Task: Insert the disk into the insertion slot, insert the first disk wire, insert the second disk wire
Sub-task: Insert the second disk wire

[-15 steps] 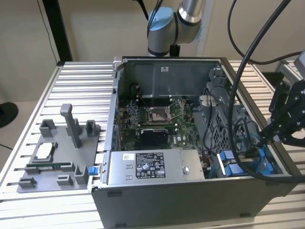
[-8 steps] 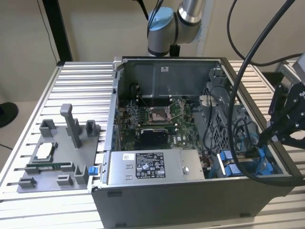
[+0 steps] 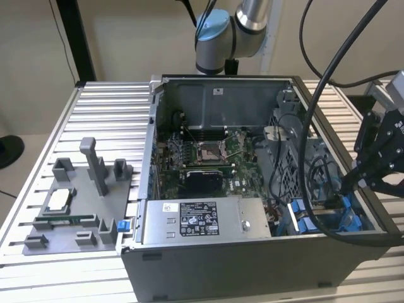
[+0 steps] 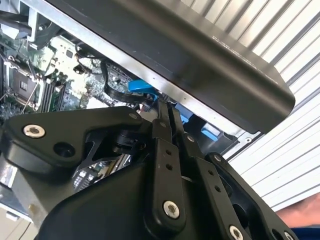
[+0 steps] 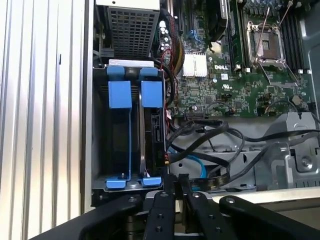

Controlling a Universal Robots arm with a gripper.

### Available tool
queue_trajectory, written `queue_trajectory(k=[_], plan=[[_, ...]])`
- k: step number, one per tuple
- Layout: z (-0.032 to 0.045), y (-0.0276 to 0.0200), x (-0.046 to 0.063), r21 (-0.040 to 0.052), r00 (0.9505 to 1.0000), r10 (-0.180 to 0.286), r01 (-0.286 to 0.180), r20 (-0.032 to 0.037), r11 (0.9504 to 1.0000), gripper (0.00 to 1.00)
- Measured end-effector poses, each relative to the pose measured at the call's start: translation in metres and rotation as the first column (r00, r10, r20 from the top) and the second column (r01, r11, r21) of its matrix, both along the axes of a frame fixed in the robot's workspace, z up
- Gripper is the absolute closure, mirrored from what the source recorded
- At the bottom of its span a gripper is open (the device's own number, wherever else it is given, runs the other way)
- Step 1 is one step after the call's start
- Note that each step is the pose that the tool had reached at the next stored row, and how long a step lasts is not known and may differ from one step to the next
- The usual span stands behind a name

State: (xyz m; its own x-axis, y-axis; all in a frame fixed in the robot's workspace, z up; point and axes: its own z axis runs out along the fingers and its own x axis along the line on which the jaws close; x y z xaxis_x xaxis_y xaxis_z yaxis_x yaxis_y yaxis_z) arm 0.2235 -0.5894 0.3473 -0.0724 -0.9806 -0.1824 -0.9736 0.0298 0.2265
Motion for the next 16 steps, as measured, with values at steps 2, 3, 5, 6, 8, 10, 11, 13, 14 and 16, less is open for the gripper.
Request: queue_trajectory(k=[2,3,5,6,8,10,11,13,14,16], plan=[[0.0003,-0.0005,-0.003,0.0007,1.0000,0.000,0.000,0.0000,1.0000,1.00],[0.0011,-0.0009,-0.005,0.0013,1.0000,0.000,0.000,0.0002,1.0000,1.00],[0.0036,-0.0015,-0.008,0.0038,1.0000,0.000,0.000,0.0006,1.0000,1.00],[0.0050,-0.0018,-0.009,0.0047,1.0000,0.000,0.000,0.0010,1.0000,1.00],[0.0075,-0.0029,-0.010,0.0063,1.0000,0.000,0.000,0.0044,1.0000,1.00],[0.0090,-0.0048,-0.012,0.0062,0.9999,0.000,0.000,0.0113,1.0000,1.00],[0.0094,-0.0057,-0.014,0.0062,0.9999,0.000,0.000,0.0158,1.0000,1.00],[0.0099,-0.0066,-0.019,0.0064,0.9997,0.000,0.000,0.0257,1.0000,1.00],[0.0101,-0.0069,-0.022,0.0063,0.9996,0.000,0.000,0.0299,1.0000,1.00],[0.0102,-0.0072,-0.029,0.0063,0.9991,0.000,0.000,0.0413,1.0000,1.00]])
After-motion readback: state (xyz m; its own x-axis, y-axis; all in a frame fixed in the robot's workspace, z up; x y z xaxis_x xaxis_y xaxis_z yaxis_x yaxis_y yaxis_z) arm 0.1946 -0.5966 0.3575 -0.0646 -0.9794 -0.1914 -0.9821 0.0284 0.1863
